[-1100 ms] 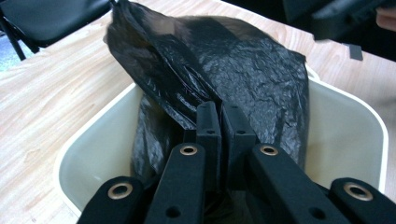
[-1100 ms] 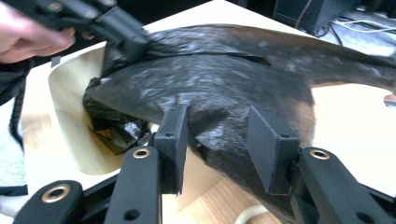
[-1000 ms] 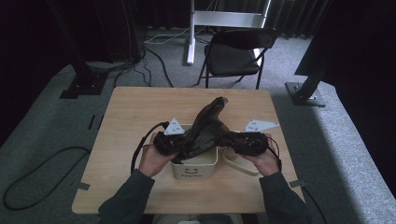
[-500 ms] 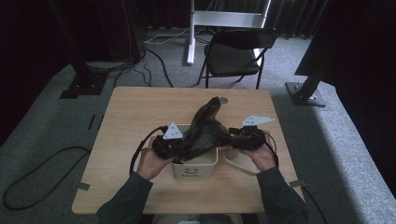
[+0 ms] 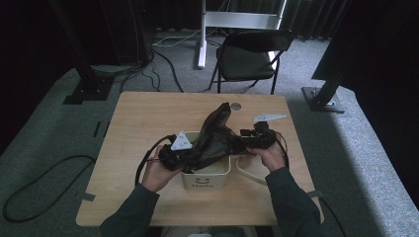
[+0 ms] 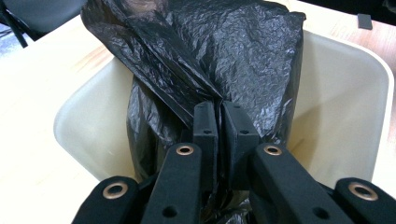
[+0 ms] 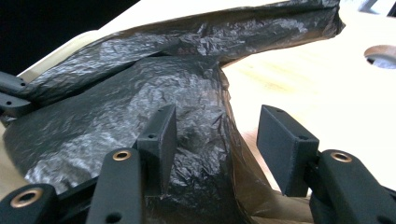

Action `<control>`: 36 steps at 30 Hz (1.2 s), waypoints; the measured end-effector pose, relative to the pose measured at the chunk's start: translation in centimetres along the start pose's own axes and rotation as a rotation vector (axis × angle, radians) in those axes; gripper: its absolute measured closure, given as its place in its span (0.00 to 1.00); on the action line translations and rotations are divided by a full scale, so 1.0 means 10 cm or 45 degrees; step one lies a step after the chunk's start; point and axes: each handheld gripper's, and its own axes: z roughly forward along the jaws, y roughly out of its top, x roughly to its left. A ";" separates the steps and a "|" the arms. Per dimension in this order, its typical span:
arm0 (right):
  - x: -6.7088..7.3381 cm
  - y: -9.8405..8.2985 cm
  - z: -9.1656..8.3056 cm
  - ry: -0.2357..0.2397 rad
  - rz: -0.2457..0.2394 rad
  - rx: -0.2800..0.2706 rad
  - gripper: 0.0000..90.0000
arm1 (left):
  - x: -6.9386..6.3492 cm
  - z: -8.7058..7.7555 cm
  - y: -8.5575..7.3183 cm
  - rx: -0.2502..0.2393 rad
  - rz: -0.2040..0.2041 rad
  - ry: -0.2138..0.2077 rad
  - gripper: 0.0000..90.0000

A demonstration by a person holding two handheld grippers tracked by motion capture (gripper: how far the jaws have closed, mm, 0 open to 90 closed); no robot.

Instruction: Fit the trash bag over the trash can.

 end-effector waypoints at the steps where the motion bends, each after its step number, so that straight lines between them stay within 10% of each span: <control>1: -0.01 0.00 0.02 0.015 0.014 0.005 0.53 | 0.00 0.00 -0.01 0.001 -0.004 0.000 0.94; 12: -0.01 0.00 0.09 0.202 0.097 0.024 0.64 | 0.05 -0.04 -0.12 0.018 -0.046 -0.020 0.93; 19: 0.14 -0.01 0.01 0.198 -0.021 0.015 0.93 | 0.04 -0.07 -0.12 0.011 -0.043 -0.022 0.87; 36: 0.38 -0.12 -0.11 0.235 -0.192 0.012 0.95 | 0.11 -0.19 0.15 -0.053 -0.048 -0.003 0.68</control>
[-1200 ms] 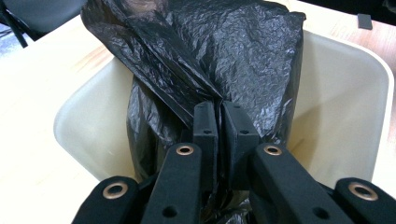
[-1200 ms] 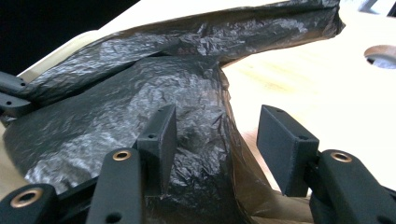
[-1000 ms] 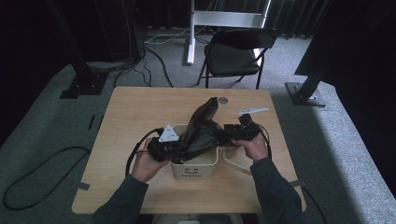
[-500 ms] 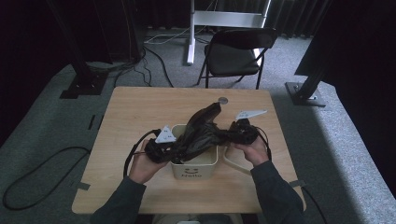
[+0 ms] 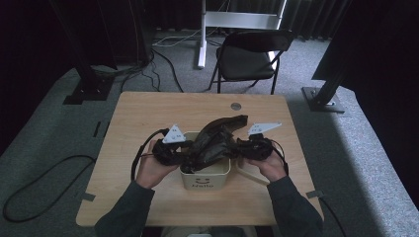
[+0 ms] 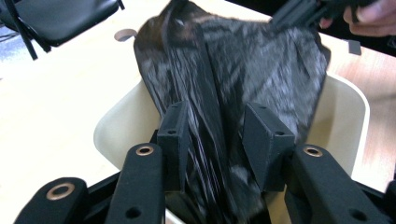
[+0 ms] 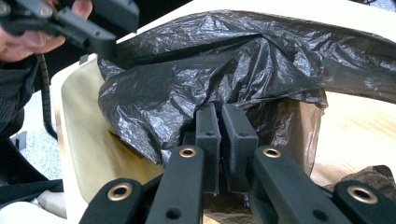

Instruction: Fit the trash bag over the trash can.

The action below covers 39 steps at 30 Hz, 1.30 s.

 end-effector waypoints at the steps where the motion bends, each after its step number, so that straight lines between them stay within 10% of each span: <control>1: 0.00 0.00 0.00 -0.002 -0.003 0.000 0.96 | 0.01 0.01 0.03 0.003 0.005 0.001 0.68; 22: 0.03 0.00 0.00 0.009 -0.024 0.003 0.96 | 0.21 0.60 0.43 0.103 -0.096 -0.053 0.63; 29: 0.00 -0.03 -0.03 -0.008 -0.020 0.010 0.95 | 0.15 0.53 0.39 0.091 -0.075 -0.022 0.97; 39: -0.04 -0.10 -0.07 -0.052 -0.002 0.008 0.93 | 0.04 0.34 0.18 0.032 -0.072 -0.015 1.00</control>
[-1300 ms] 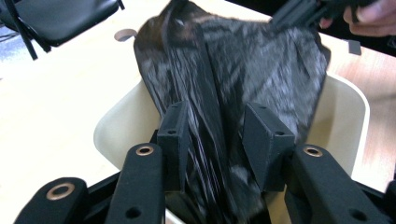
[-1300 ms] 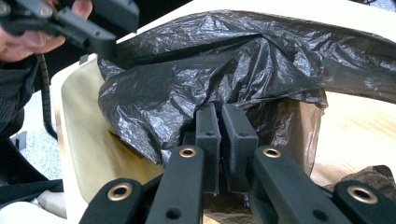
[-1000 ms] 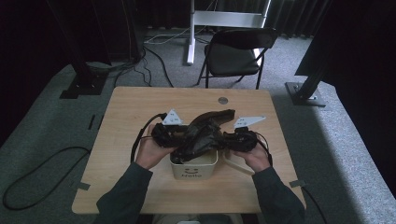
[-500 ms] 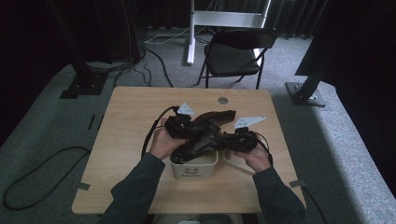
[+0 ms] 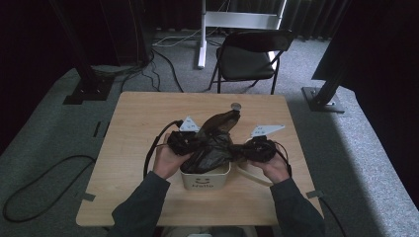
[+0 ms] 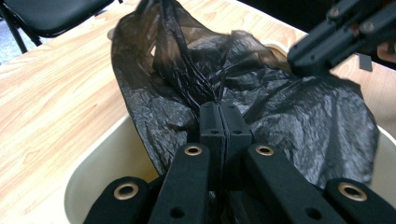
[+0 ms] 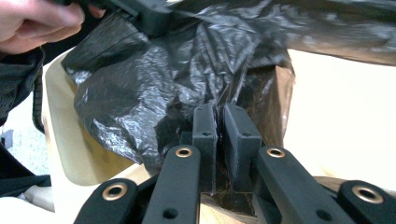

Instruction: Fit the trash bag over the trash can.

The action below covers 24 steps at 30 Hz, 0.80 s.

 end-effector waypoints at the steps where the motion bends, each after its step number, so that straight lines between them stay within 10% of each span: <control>1: 0.00 0.00 -0.01 -0.001 -0.004 -0.006 0.93 | -0.01 -0.02 -0.02 -0.003 0.000 -0.001 1.00; 24: 0.13 0.03 -0.03 0.026 -0.034 -0.025 0.79 | -0.11 -0.46 -0.58 -0.047 -0.050 0.012 1.00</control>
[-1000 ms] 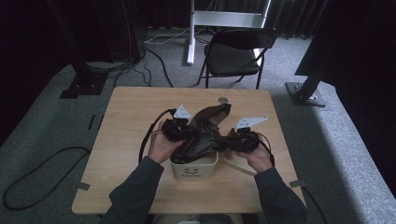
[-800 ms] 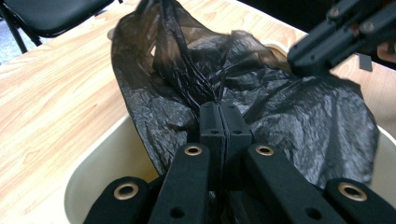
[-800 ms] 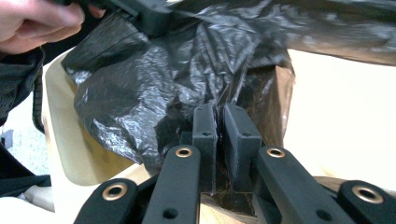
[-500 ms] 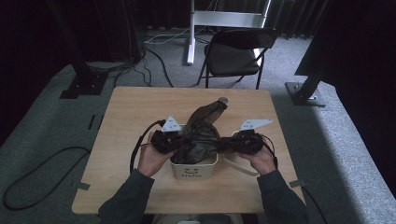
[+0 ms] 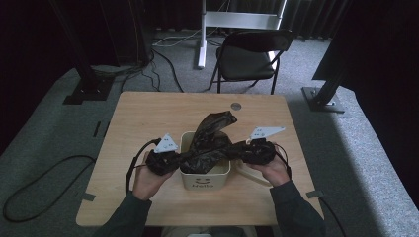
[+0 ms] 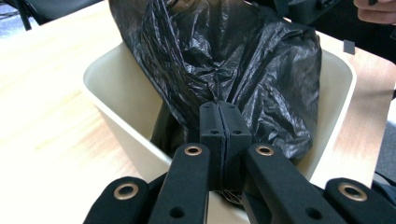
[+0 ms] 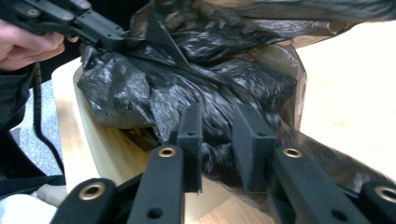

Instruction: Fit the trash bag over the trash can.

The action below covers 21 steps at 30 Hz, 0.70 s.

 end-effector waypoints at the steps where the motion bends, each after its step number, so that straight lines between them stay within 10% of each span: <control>1: 0.00 0.00 0.00 -0.003 0.005 -0.002 0.78 | 0.00 -0.01 -0.02 -0.001 -0.009 -0.001 1.00; 12: -0.08 0.04 0.03 -0.026 0.074 -0.033 0.62 | 0.02 -0.18 -0.18 -0.059 -0.058 -0.001 1.00; 21: -0.04 0.02 0.08 -0.006 0.077 -0.006 0.69 | 0.02 -0.30 -0.27 -0.081 -0.098 -0.015 0.99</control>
